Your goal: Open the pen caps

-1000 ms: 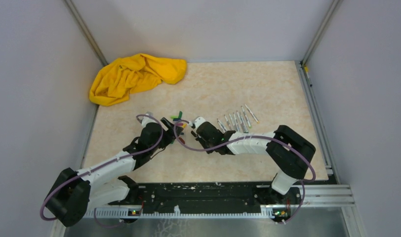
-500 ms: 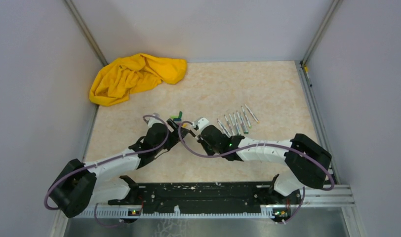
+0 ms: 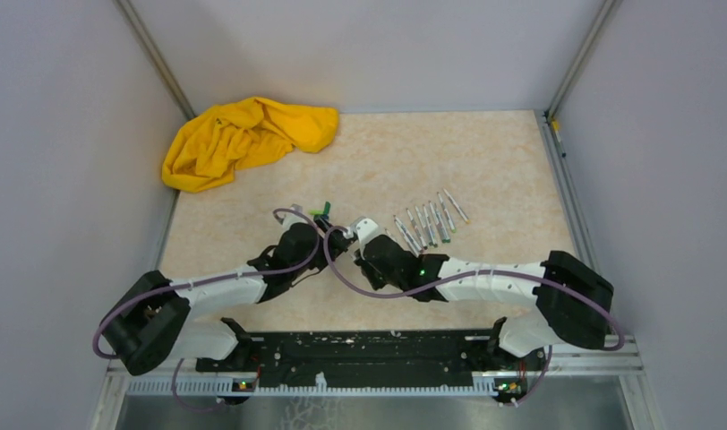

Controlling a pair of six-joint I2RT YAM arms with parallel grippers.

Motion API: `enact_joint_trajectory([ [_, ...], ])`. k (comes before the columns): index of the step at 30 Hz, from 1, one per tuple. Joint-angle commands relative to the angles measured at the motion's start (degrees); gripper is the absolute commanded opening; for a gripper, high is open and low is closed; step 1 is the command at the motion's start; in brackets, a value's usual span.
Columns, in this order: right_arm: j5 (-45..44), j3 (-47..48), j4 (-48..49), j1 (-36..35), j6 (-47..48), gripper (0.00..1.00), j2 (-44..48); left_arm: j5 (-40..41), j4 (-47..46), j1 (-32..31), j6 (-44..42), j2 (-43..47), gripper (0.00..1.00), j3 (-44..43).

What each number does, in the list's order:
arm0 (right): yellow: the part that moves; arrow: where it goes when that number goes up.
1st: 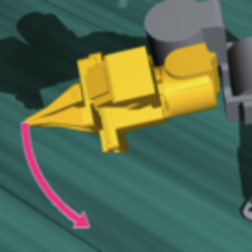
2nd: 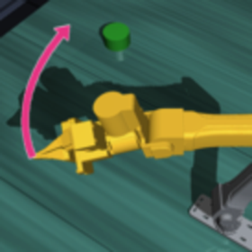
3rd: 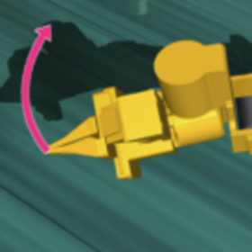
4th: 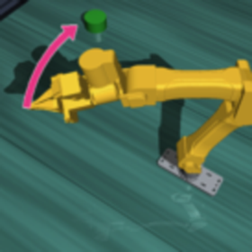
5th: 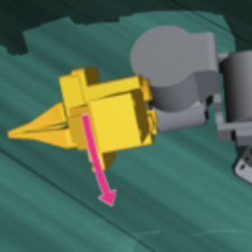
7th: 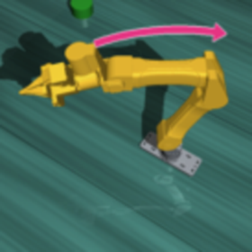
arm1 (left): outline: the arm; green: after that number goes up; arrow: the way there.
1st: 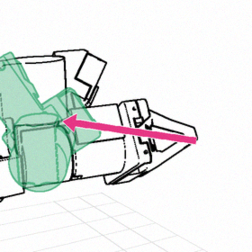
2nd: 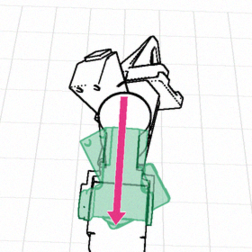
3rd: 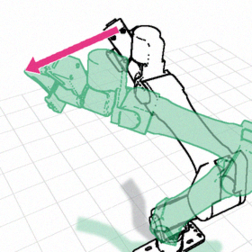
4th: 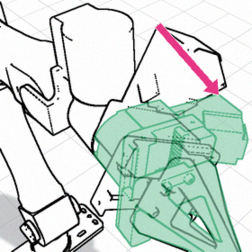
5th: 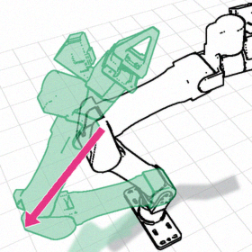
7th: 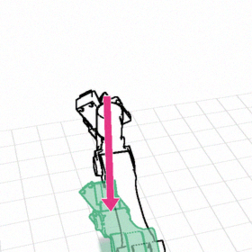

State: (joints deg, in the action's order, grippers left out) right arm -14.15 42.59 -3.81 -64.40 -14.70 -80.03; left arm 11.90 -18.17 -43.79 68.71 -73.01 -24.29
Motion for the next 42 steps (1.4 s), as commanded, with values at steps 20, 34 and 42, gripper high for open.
enact_joint_trajectory([
  [20,-2.29,-2.59,3.31,-1.69,-2.09,0.0,4.19,1.11,-4.95,-1.82,1.89,-1.01,0.24,-1.02],
  [34,-2.1,-1.01,4.69,-1.7,-0.19,0.27,3.97,-3.69,-14.62,-2.29,-2.07,-0.32,0.0,2.7],
  [42,-2.46,2.04,3.9,-1.7,0.93,0.28,2.11,-5.68,-15.66,-2.29,-3.13,1.23,0.0,3.35],
])
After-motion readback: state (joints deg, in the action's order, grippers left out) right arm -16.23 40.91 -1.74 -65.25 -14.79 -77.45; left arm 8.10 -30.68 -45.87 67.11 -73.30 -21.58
